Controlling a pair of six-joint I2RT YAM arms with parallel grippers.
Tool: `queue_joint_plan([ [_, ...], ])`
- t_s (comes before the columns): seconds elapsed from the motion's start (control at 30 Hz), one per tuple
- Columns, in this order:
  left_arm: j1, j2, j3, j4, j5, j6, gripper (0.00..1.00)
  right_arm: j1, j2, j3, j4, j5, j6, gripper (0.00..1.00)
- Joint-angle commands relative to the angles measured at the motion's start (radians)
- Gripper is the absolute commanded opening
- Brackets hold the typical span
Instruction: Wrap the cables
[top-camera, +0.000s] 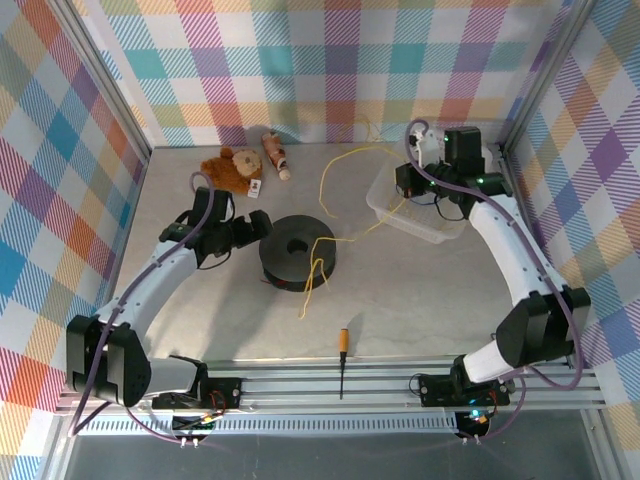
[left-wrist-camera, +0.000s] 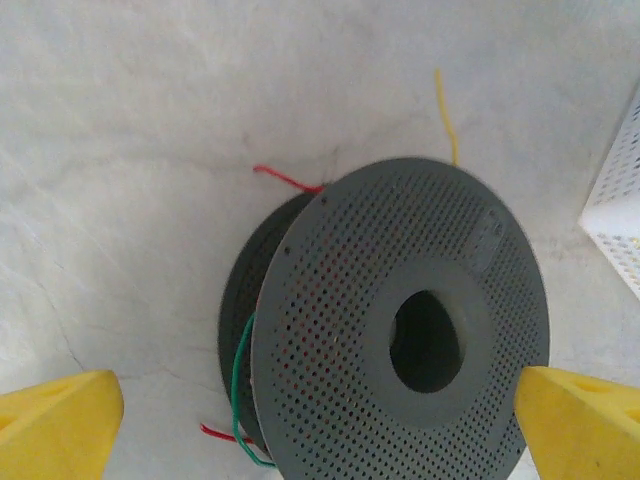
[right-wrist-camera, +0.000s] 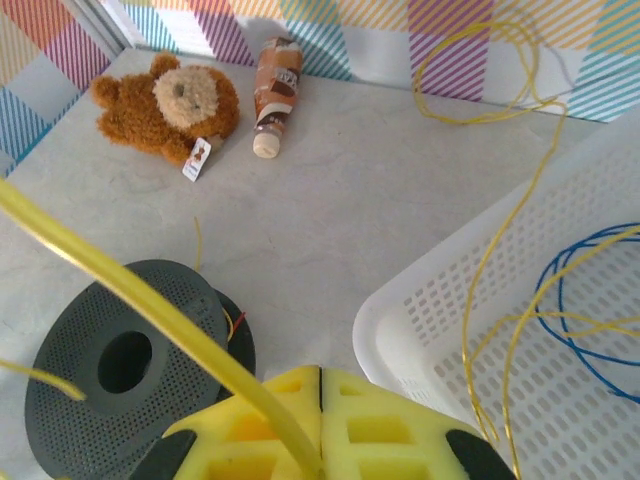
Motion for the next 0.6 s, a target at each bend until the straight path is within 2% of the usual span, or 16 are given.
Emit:
queue_joint_plan([
  [0.0, 0.015, 0.043, -0.037, 0.131, 0.128, -0.082, 0.98, -0.036, -0.06, -0.029, -0.051, -0.017, 0.034, 0.0],
  [0.13, 0.023, 0.106, -0.078, 0.178, 0.119, -0.099, 0.94, -0.08, -0.087, -0.048, -0.061, -0.007, 0.067, 0.0],
  [0.33, 0.03, 0.216, -0.096, 0.314, 0.206, -0.136, 0.84, -0.109, -0.078, -0.05, -0.073, -0.007, 0.092, 0.0],
  [0.47, 0.032, 0.246, -0.117, 0.378, 0.249, -0.156, 0.79, -0.12, -0.079, -0.052, -0.077, -0.012, 0.103, 0.0],
  [0.57, 0.033, 0.264, -0.134, 0.431, 0.29, -0.169, 0.71, -0.124, -0.08, -0.048, -0.077, -0.013, 0.109, 0.0],
])
